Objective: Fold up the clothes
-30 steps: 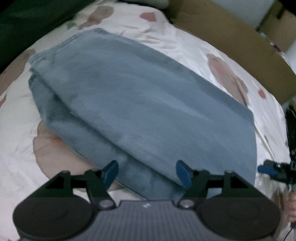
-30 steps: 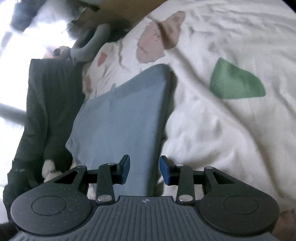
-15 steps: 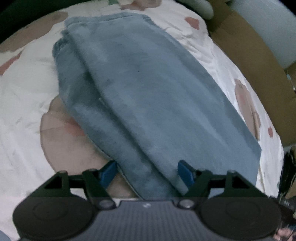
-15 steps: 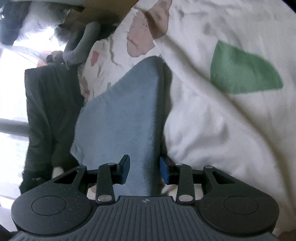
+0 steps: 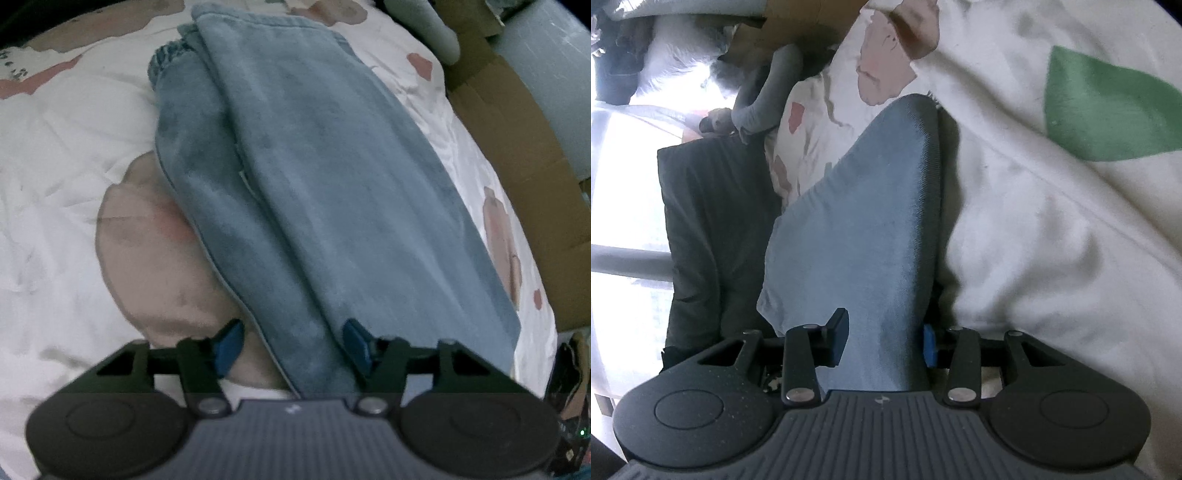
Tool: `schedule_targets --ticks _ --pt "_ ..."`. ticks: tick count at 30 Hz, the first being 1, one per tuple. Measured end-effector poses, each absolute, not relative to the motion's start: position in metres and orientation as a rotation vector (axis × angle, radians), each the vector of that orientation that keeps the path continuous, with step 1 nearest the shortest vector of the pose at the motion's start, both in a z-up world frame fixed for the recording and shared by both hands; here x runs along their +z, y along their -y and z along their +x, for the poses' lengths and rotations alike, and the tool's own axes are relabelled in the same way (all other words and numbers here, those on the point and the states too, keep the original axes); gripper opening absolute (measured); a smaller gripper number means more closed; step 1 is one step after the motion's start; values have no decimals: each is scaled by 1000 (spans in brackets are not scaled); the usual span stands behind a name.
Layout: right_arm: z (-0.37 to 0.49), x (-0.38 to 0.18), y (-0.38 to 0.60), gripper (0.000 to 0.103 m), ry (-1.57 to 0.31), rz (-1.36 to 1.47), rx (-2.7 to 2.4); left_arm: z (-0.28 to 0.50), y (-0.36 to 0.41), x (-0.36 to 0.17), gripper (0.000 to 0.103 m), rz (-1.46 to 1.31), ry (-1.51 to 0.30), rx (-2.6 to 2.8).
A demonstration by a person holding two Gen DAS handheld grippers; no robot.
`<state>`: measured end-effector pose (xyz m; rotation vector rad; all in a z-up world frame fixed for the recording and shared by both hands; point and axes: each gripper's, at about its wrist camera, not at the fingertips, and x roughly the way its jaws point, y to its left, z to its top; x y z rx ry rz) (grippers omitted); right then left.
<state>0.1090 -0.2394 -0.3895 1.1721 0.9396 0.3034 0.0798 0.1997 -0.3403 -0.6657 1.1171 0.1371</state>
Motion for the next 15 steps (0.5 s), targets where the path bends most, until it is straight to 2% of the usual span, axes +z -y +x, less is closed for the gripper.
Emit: schedule_targets --ticks 9,11,12,14,15 --pt "123 -394 230 39 -941 1160 324 88 -203 -344 63 -647 -1099 143" --pt "124 -395 231 31 -954 1161 315 89 -204 -344 63 -651 -1103 142" --pt "125 -395 233 16 -973 1162 303 88 -205 -343 63 -654 -1104 144" --pt "125 -396 238 10 -1001 1168 302 83 -209 -341 62 -666 -1106 155" --pt "125 -394 238 8 -1005 1158 304 83 -209 -340 56 -668 -1106 159"
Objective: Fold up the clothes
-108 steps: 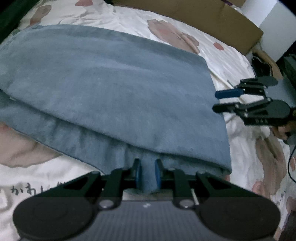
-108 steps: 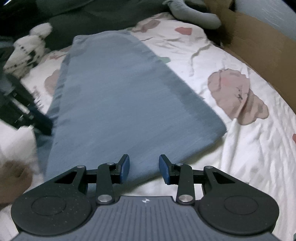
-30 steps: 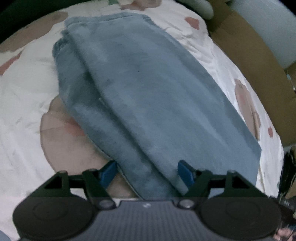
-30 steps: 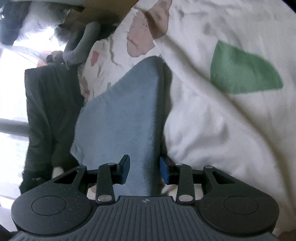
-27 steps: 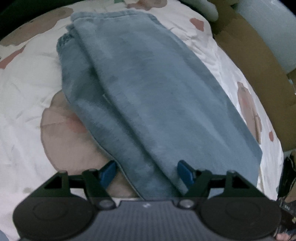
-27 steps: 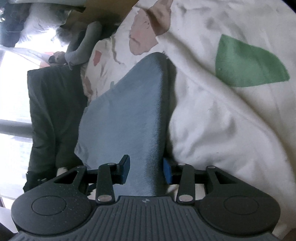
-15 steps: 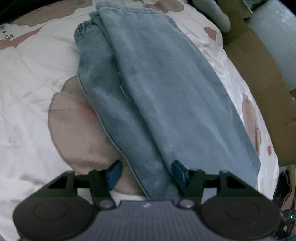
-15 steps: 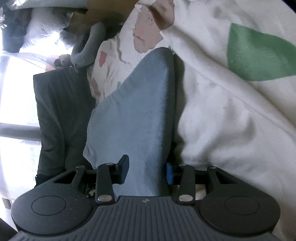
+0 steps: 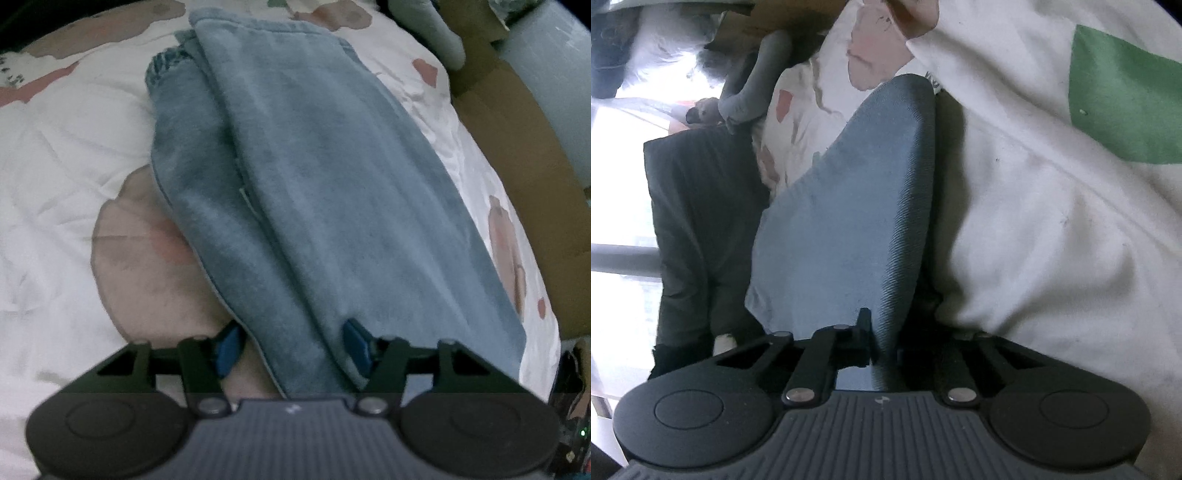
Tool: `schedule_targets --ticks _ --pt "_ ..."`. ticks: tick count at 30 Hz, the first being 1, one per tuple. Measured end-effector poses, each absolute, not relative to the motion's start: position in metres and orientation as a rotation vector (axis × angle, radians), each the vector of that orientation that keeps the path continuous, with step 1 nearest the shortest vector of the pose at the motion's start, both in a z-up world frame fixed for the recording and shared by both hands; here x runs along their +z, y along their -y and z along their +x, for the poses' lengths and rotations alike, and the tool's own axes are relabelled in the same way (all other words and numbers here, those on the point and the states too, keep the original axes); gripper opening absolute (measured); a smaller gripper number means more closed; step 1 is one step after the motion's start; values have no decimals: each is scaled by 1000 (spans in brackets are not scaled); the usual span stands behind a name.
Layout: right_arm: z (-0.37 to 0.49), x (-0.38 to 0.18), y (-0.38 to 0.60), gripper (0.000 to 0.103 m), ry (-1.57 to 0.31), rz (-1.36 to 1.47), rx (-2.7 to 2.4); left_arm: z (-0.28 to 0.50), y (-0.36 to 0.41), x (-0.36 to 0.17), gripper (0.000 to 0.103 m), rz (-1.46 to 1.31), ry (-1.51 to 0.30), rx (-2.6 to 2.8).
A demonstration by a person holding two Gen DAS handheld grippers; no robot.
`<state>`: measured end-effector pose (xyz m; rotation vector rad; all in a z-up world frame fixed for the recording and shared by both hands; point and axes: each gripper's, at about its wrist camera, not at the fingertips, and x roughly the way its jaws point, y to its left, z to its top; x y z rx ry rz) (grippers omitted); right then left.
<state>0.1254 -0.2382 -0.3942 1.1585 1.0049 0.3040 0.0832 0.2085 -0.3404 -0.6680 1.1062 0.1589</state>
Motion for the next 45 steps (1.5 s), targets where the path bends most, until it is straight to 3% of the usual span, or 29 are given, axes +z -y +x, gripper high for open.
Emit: schedule_targets --ticks 4,10,33,41,45 --pt "127 -381 238 6 -1016 1141 292 84 -208 -341 33 -698 -1111 139" --pt "129 -358 245 5 -1007 1154 260 80 -201 -338 17 -748 -1106 130" --pt "96 -297 364 4 -949 1041 43 82 -102 -347 13 -794 -1241 -172" --pt "88 -320 382 5 -978 1070 -3 81 -99 -348 14 -769 -1301 -222" --pt "71 -345 392 12 -1003 1168 -6 85 -100 -343 14 -703 -1326 -253"
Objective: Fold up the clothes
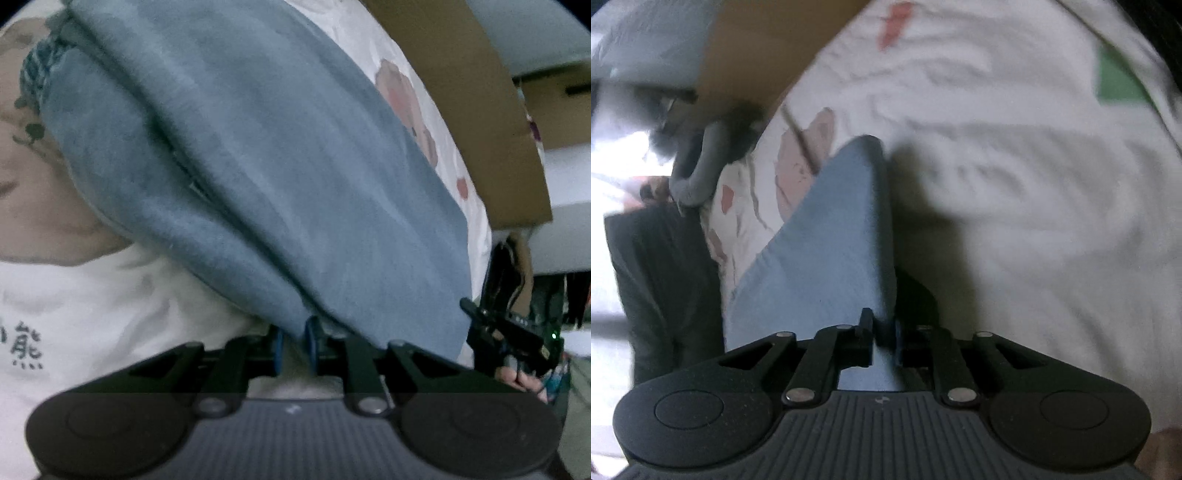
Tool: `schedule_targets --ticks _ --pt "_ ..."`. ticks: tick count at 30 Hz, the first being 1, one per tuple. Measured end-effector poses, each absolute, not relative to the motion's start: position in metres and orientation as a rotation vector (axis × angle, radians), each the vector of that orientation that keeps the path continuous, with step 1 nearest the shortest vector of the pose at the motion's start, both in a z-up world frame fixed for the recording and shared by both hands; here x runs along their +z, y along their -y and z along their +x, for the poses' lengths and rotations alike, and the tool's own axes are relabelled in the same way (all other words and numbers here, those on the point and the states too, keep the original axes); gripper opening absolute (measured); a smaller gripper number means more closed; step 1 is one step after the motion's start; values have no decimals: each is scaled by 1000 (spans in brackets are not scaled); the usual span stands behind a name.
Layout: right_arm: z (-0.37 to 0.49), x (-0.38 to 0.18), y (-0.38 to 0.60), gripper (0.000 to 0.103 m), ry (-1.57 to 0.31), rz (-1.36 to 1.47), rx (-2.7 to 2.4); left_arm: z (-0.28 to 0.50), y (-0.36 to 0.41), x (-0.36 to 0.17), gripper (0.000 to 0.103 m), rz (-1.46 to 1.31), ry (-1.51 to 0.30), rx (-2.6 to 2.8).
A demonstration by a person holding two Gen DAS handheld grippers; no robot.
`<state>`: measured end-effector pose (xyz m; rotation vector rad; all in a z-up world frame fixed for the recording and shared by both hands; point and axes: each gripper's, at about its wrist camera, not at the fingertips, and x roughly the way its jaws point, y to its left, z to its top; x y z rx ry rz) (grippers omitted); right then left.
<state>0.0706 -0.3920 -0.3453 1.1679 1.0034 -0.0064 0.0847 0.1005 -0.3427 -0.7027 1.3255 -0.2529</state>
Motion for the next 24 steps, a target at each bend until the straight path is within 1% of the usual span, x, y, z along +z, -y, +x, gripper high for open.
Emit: schedule_targets --ticks 2,3,4,9,16,20,24 --pt "60 -351 395 18 -994 1201 13 95 -99 -341 14 -681 -1332 -267" --pt "57 -353 394 30 -1000 1201 24 95 -101 -339 15 -671 -1334 -272" --pt "54 -355 392 37 -1011 1199 37 93 -103 -335 16 -663 -1335 -277" --pt "48 -367 374 38 -1070 1178 113 108 -91 -327 20 -623 -1331 -323" --pt "43 -368 366 37 -1099 1175 207 120 -91 -304 20 -607 -1255 -408" --pt "39 -362 366 37 -1079 1197 294 141 -79 -299 22 -571 -1218 -425" --pt "38 -372 364 36 -1073 1185 214 153 -75 -303 23 -522 -1215 -428"
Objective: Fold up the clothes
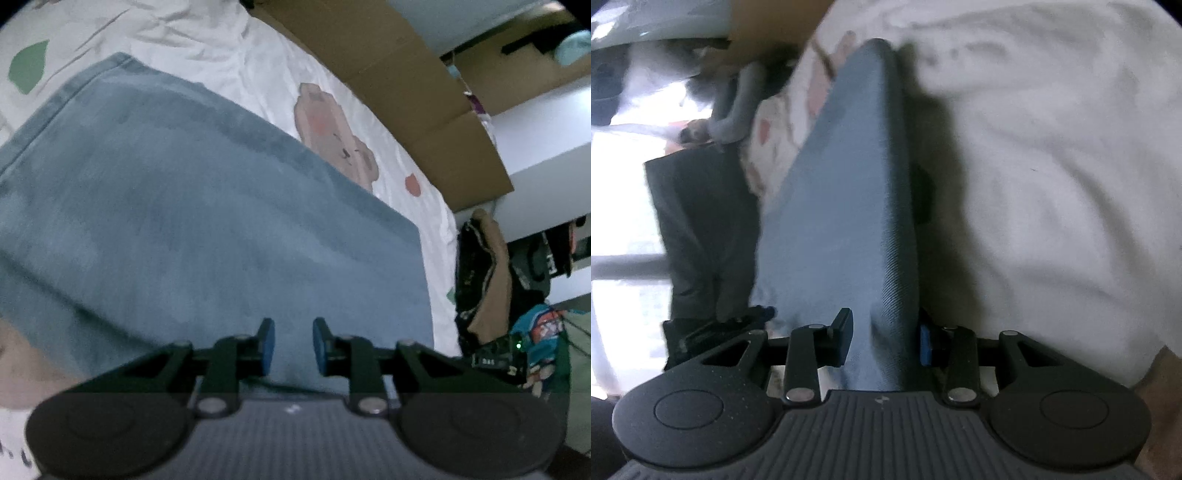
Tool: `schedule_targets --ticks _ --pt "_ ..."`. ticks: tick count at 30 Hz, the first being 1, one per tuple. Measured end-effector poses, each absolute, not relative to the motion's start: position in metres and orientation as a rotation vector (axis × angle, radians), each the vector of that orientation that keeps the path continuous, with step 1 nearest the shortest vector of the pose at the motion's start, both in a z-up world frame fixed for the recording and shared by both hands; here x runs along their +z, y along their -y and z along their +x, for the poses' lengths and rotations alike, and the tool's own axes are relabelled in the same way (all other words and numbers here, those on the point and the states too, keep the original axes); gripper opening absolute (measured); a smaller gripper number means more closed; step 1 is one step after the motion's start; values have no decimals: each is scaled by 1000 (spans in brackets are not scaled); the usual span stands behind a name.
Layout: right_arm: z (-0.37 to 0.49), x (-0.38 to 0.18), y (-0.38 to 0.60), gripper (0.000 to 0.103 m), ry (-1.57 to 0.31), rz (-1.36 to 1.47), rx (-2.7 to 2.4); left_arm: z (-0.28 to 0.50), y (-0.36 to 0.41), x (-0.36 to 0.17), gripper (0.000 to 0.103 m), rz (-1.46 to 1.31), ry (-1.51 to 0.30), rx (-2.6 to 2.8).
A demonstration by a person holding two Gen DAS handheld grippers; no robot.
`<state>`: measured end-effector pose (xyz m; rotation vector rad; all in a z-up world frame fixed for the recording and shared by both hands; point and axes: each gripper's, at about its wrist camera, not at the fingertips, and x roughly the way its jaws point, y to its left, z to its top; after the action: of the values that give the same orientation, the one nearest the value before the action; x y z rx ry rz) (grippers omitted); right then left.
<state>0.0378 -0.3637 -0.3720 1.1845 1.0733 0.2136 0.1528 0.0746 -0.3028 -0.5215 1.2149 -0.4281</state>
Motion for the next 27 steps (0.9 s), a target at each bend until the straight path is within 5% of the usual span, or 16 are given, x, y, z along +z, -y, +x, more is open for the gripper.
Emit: schedule_targets --ticks 11,12,13,16,27 --pt "51 -383 358 36 -973 1232 177 157 -62 -320 17 -438 -1261 -419" --pt "53 -382 357 32 -975 1222 173 157 -60 -324 13 -428 -1273 -411" --pt "55 -382 356 16 -982 1196 157 157 -59 -328 9 -421 -1284 -407" --pt "55 -377 355 7 -981 1152 130 154 -58 -330 8 -404 -1286 -401" --pt "51 -330 368 5 -925 1125 28 158 -42 -303 8 -362 -1219 -465"
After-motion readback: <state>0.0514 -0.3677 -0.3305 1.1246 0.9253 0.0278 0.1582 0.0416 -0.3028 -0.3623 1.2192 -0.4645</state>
